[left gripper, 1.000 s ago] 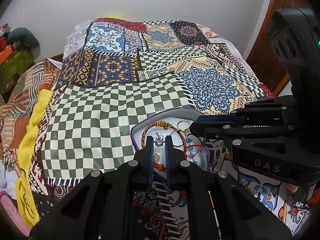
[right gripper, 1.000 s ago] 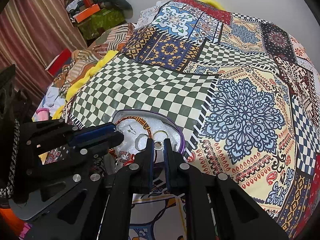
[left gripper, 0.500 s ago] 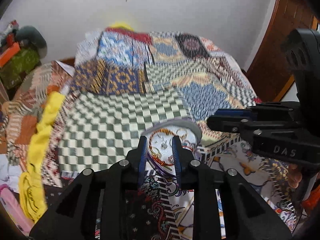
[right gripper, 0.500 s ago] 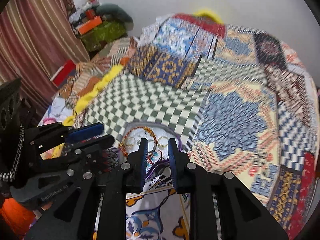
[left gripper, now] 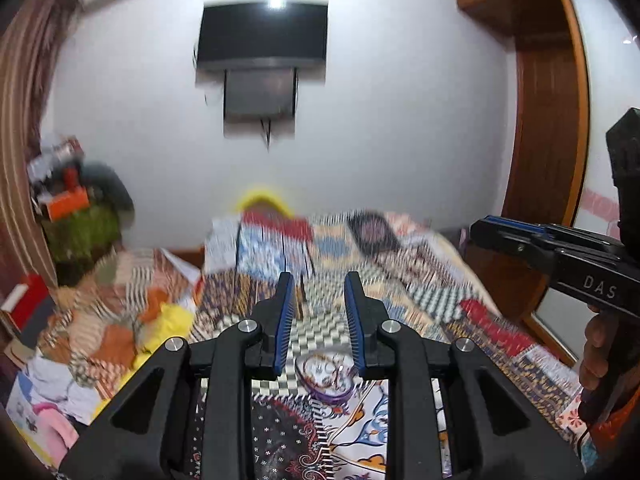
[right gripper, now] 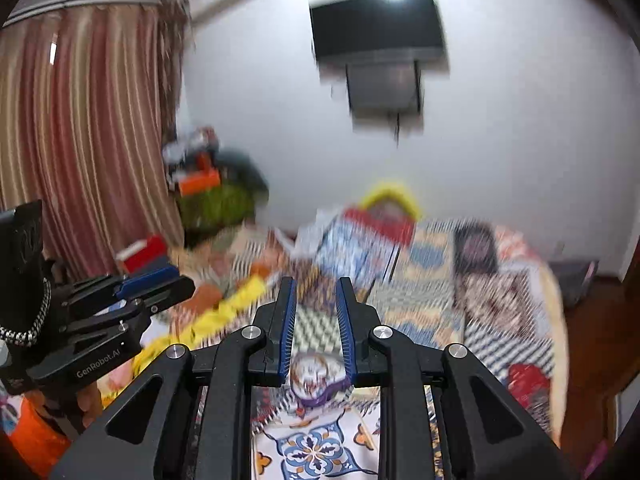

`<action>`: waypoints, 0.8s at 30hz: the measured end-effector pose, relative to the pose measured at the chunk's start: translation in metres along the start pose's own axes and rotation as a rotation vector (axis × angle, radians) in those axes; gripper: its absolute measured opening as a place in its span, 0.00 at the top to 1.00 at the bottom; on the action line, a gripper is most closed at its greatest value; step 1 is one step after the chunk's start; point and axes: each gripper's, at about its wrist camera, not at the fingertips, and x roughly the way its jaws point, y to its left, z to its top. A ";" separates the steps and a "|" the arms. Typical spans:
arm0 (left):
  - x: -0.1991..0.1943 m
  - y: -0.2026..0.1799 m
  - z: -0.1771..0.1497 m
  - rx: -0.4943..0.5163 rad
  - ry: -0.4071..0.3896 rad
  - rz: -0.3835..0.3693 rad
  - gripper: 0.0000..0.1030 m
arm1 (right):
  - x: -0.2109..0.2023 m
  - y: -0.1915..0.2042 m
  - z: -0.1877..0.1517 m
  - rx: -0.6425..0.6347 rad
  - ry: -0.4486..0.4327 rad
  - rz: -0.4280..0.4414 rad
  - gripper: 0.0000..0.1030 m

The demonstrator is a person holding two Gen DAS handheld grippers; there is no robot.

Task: Organize jewelry

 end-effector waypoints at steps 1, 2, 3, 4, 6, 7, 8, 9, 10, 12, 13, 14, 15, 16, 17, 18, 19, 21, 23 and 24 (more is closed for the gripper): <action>-0.012 -0.004 0.001 0.007 -0.026 0.007 0.71 | -0.015 0.007 0.001 -0.014 -0.040 -0.014 0.82; -0.025 -0.009 0.002 0.015 -0.057 0.019 0.66 | -0.028 0.013 0.001 -0.027 -0.079 -0.031 0.82; -0.036 -0.014 0.002 0.023 -0.085 0.029 0.64 | -0.042 0.020 0.000 -0.041 -0.119 -0.048 0.82; -0.048 -0.019 0.002 0.031 -0.108 0.039 0.56 | -0.050 0.026 0.000 -0.050 -0.146 -0.061 0.81; -0.064 -0.026 0.001 0.040 -0.138 0.053 0.43 | -0.069 0.036 -0.002 -0.061 -0.199 -0.089 0.73; -0.071 -0.027 0.000 0.036 -0.153 0.058 0.34 | -0.077 0.039 -0.003 -0.059 -0.224 -0.103 0.62; -0.077 -0.029 -0.001 0.029 -0.167 0.064 0.27 | -0.083 0.042 -0.006 -0.055 -0.247 -0.117 0.50; -0.082 -0.030 -0.001 0.021 -0.180 0.070 0.25 | -0.089 0.045 -0.008 -0.054 -0.270 -0.138 0.45; -0.088 -0.032 -0.002 0.013 -0.191 0.073 0.19 | -0.093 0.046 -0.009 -0.053 -0.286 -0.159 0.37; -0.095 -0.033 -0.004 0.004 -0.211 0.088 0.13 | -0.096 0.050 -0.012 -0.050 -0.312 -0.209 0.25; -0.100 -0.035 -0.005 0.006 -0.222 0.100 0.10 | -0.097 0.052 -0.014 -0.047 -0.320 -0.226 0.17; -0.103 -0.038 -0.006 0.009 -0.231 0.114 0.09 | -0.098 0.053 -0.015 -0.041 -0.326 -0.238 0.12; -0.106 -0.039 -0.008 0.009 -0.239 0.125 0.08 | -0.098 0.053 -0.016 -0.034 -0.329 -0.245 0.10; -0.108 -0.041 -0.009 0.008 -0.242 0.131 0.08 | -0.098 0.053 -0.017 -0.026 -0.328 -0.248 0.07; -0.110 -0.042 -0.010 0.005 -0.243 0.134 0.08 | -0.100 0.052 -0.016 -0.018 -0.325 -0.247 0.05; -0.112 -0.043 -0.012 0.002 -0.242 0.135 0.08 | -0.099 0.051 -0.016 -0.010 -0.320 -0.246 0.05; -0.113 -0.043 -0.013 -0.001 -0.240 0.136 0.08 | -0.101 0.051 -0.017 -0.006 -0.316 -0.246 0.05; -0.117 -0.043 -0.015 -0.005 -0.238 0.134 0.08 | -0.100 0.050 -0.018 -0.004 -0.301 -0.245 0.04; -0.118 -0.043 -0.015 -0.008 -0.237 0.129 0.08 | -0.098 0.049 -0.017 -0.001 -0.294 -0.246 0.04; -0.119 -0.043 -0.016 -0.009 -0.237 0.130 0.08 | -0.099 0.049 -0.019 0.000 -0.291 -0.244 0.05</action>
